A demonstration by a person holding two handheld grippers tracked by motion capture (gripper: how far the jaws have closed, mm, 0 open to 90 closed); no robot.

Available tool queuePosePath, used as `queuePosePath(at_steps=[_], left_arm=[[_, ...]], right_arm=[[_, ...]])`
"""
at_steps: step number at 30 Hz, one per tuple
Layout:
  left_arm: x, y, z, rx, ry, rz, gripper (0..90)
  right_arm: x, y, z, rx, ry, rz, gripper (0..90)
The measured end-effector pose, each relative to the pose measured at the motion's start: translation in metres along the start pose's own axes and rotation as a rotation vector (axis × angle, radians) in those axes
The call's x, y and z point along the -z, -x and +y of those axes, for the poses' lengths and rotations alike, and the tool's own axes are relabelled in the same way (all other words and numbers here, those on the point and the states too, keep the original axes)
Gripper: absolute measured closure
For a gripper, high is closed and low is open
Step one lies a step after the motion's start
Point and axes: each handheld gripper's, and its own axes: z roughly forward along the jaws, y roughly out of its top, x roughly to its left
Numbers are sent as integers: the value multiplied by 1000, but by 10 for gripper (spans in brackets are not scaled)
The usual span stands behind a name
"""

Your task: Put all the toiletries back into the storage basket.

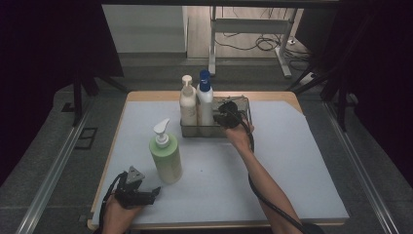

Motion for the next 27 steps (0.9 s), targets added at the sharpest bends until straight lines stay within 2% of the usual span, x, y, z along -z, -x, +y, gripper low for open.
queuePosePath(at_steps=[16, 19, 22, 25, 27], left_arm=[[0, 0, 0, -1, 0, 0, 120], [0, 0, 0, -1, 0, 0, 120], [0, 0, 0, -1, 0, 0, 120], [0, 0, 0, -1, 1, 0, 120], [0, 0, 0, -2, -1, 0, 120]], right_arm=[[2, -6, -2, 5, 4, 16, 888], [6, -1, -2, 21, 6, 9, 778], [11, 0, -2, 23, 16, 17, 730], [22, -1, -2, 63, 28, 11, 636], [26, -1, -3, 66, 34, 16, 618]])
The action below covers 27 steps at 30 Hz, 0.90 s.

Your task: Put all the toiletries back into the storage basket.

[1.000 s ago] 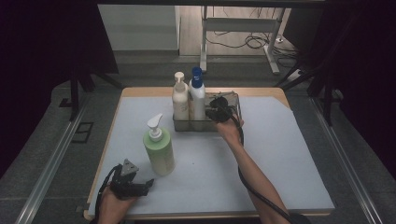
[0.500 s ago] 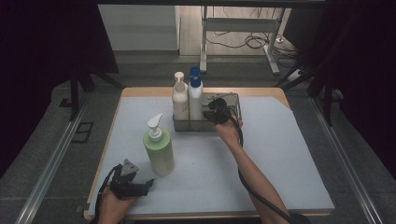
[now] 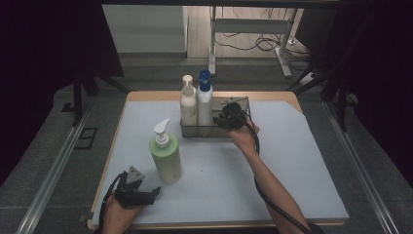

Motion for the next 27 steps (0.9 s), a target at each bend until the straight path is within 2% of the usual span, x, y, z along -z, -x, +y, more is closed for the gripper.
queuePosePath(at_steps=[3, 5, 10, 18, 24, 27], left_arm=[[0, 0, 0, 0, 0, 0, 120], [0, 0, 0, 0, 0, 0, 120], [0, 0, 0, 1, 1, 0, 120], [0, 0, 0, 0, 1, 1, 120], [0, 0, 0, 1, 1, 1, 120], [0, 0, 0, 0, 1, 1, 121]], right_arm=[[10, 1, -1, 13, 14, 30, 545], [16, 3, -2, 18, 21, 31, 508], [29, 9, -5, 6, 19, 79, 419], [40, 9, -12, 16, 20, 116, 379], [51, 1, -19, 56, 19, 157, 320], [54, -3, -22, 78, 17, 153, 310]])
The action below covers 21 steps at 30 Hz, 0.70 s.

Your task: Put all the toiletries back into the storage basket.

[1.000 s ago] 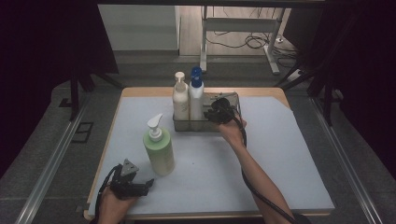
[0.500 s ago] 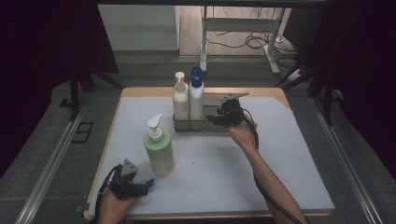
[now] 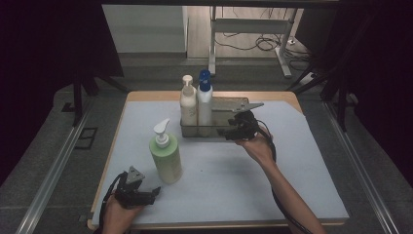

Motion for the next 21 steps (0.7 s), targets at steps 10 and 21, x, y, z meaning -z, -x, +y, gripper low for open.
queuePosePath(at_steps=[10, 21], left_arm=[[0, 0, 0, 0, 0, 0, 121], [0, 0, 0, -1, 0, 1, 121]], right_arm=[[8, -21, -11, 50, 10, 44, 240], [7, -54, -16, 141, 2, 117, 115]])
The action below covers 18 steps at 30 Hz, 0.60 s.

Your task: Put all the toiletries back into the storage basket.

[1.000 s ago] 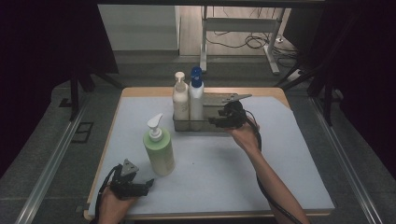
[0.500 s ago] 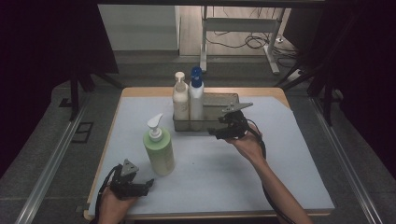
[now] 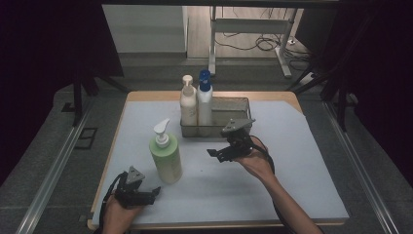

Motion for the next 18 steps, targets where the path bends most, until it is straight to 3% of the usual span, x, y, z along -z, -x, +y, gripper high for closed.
queuePosePath(at_steps=[9, 18], left_arm=[[0, 0, 0, 0, -1, 0, 120], [0, 0, 0, 4, 3, 1, 121]], right_arm=[[-11, -35, 13, 70, 19, 110, 84], [-23, -55, 24, 104, 15, 155, 84]])
